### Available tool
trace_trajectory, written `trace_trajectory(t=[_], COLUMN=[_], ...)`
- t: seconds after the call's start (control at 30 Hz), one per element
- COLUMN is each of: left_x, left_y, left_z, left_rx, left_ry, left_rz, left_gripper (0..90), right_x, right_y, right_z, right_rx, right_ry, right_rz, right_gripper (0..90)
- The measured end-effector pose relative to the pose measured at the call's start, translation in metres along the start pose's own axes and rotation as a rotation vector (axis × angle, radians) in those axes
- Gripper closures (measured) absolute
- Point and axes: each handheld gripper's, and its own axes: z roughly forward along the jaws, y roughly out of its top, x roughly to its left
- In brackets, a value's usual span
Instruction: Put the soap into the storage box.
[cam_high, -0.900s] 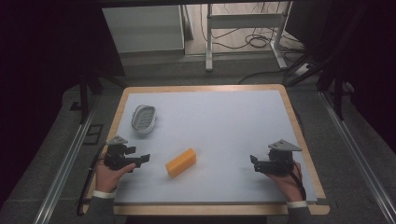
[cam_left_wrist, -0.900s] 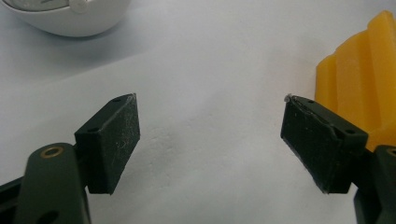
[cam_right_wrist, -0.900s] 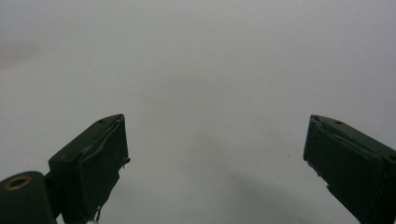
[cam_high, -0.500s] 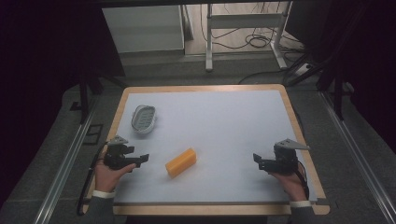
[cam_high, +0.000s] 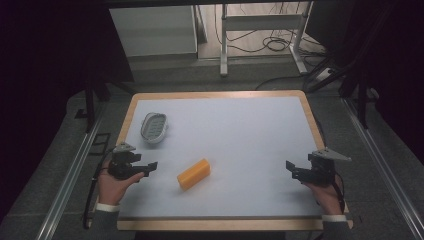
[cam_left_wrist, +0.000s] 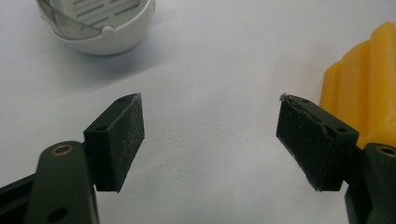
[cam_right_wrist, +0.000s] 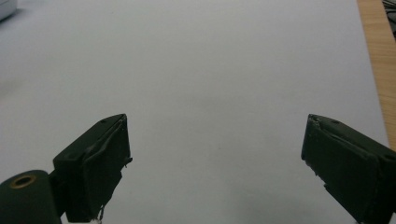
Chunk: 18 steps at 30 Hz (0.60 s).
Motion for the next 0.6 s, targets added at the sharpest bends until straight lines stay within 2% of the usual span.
trace_trajectory(t=[0.2,0.43,0.6], left_x=[-0.005,-0.007,-0.009], left_y=[0.011,0.021,0.029], left_z=[-0.007,-0.017,-0.02], left_rx=[0.008,-0.011,-0.025], left_ry=[-0.028,-0.056,-0.068], left_rz=[0.035,0.047,0.048], left_gripper=[23.1,22.8,20.0], right_x=[0.0,0.003,0.003], right_y=[0.002,-0.001,-0.004], right_z=[0.001,0.0,-0.001], right_rx=[-0.001,0.006,0.018], right_ry=[-0.023,-0.026,-0.034], right_rz=[-0.012,-0.026,-0.018], right_gripper=[8.8,9.6,9.5])
